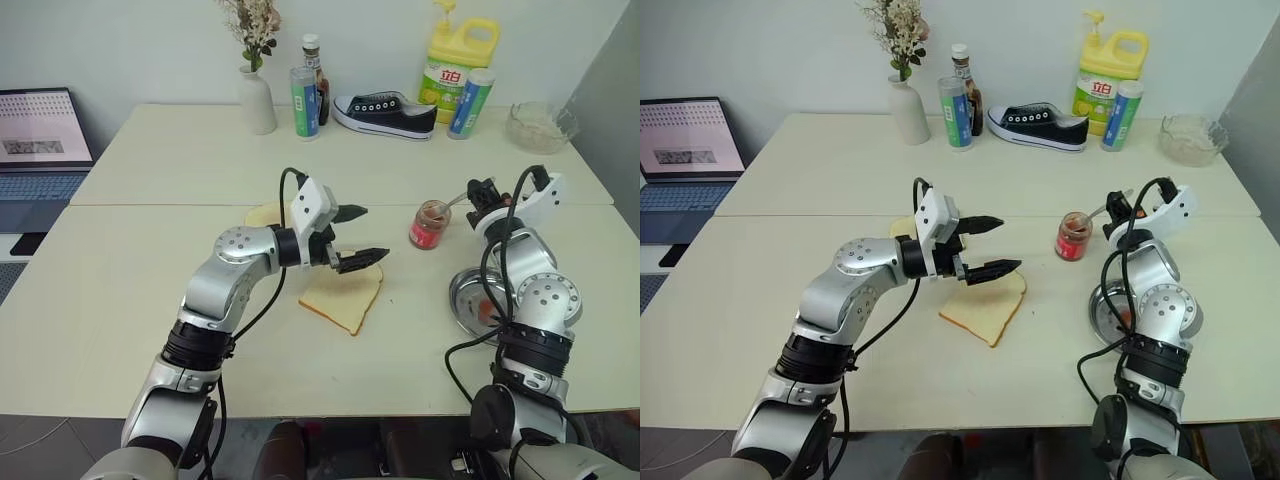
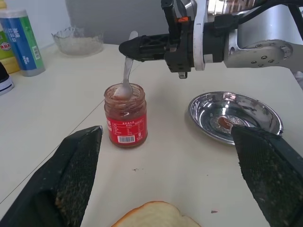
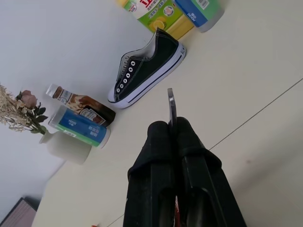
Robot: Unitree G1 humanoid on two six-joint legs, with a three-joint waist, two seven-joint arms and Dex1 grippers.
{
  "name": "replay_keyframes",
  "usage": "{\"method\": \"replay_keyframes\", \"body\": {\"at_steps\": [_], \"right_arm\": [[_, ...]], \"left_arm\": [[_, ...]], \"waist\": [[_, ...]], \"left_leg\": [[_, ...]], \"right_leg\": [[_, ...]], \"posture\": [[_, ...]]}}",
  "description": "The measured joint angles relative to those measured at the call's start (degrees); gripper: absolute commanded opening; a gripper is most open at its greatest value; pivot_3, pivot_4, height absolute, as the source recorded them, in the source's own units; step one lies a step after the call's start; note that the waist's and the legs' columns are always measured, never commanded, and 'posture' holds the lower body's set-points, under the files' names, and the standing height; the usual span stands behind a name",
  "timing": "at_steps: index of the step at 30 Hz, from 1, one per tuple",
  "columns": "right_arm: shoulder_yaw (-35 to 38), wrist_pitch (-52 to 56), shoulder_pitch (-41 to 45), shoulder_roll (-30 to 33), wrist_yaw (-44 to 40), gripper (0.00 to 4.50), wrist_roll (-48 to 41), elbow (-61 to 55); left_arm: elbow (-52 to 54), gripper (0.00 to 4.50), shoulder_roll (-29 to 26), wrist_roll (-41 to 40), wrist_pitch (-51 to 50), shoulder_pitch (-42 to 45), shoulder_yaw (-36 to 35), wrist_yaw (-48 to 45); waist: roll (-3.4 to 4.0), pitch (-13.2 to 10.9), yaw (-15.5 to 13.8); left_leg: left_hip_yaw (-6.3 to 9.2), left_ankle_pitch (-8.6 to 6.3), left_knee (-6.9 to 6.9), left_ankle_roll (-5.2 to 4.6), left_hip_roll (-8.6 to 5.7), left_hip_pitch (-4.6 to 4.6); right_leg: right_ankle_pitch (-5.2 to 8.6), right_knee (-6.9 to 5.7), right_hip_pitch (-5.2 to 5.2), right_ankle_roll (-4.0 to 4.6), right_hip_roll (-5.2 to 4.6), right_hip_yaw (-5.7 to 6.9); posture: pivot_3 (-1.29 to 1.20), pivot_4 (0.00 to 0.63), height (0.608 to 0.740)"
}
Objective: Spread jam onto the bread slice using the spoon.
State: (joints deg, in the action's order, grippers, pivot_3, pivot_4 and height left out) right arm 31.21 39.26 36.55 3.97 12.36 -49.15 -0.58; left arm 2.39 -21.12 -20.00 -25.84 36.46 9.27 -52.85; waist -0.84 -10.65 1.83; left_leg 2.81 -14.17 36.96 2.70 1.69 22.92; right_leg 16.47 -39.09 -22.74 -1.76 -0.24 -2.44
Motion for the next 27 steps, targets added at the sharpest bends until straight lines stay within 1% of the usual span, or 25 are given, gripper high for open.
{"method": "replay_keyframes", "body": {"at_steps": [11, 27], "right_arm": [[3.50, -1.15, 0.21, -0.57, 3.98, 0.02, -7.68, 0.74], [3.92, -3.54, 0.18, 0.44, 4.14, 0.02, -16.60, 0.52]], "left_arm": [[-0.02, 4.50, -0.03, -0.01, 0.01, 0.00, 0.00, -0.37], [-0.07, 4.50, -1.24, -0.27, 0.01, 0.40, 0.00, -2.94]], "waist": [[0.00, 0.00, 0.00], [0.00, 0.00, 0.01]], "left_leg": [[-0.01, 0.00, 0.00, 0.00, 0.00, 0.00], [-0.01, 0.00, -0.01, -0.01, 0.00, 0.00]], "right_leg": [[0.00, 0.00, 0.00, 0.00, 0.00, -0.01], [0.00, 0.01, -0.01, 0.00, 0.01, -0.01]], "posture": [[0.00, 0.150, 0.740], [0.00, 0.150, 0.740]]}}
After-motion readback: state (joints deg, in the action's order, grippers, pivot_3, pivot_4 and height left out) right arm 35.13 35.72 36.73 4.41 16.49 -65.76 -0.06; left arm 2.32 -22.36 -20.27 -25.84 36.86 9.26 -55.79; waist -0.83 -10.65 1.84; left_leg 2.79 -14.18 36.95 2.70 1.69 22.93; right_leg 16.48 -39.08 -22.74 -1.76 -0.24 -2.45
